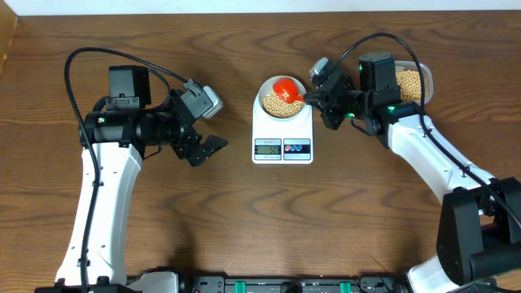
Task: Scoop item into bowl and weigh 50g on scale
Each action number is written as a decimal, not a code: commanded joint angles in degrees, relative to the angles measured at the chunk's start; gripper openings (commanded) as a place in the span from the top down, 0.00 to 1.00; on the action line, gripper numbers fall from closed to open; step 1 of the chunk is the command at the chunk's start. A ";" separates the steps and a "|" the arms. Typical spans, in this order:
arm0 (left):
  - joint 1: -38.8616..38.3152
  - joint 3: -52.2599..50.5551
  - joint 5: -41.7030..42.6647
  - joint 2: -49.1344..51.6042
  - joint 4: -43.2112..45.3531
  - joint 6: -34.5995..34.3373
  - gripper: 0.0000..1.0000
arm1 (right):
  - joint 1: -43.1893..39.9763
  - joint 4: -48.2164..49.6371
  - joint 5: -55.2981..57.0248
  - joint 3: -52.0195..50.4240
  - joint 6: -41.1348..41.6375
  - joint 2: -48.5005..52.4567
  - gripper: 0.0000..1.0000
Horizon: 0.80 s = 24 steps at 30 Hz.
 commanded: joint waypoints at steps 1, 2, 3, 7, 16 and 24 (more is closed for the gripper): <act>0.02 1.03 0.52 -0.59 -0.20 0.98 0.02 | 0.46 1.29 -0.02 0.17 -0.90 -1.75 0.99; 0.02 1.03 0.52 -0.59 -0.20 0.98 0.02 | 0.79 1.75 -0.02 0.17 -0.90 -1.75 0.99; 0.02 1.03 0.52 -0.59 -0.17 0.98 0.03 | 1.05 1.84 0.04 0.17 -0.90 -1.75 0.99; 0.02 1.03 0.52 -0.59 -0.17 0.98 0.02 | 1.03 1.73 0.02 0.17 -0.87 -1.75 0.99; 0.02 1.03 0.52 -0.59 -0.20 0.98 0.02 | 0.98 2.05 -0.20 0.17 -0.68 -1.75 0.99; 0.02 1.03 0.52 -0.59 -0.17 0.98 0.02 | 0.46 2.25 -0.26 0.17 4.63 -1.75 0.99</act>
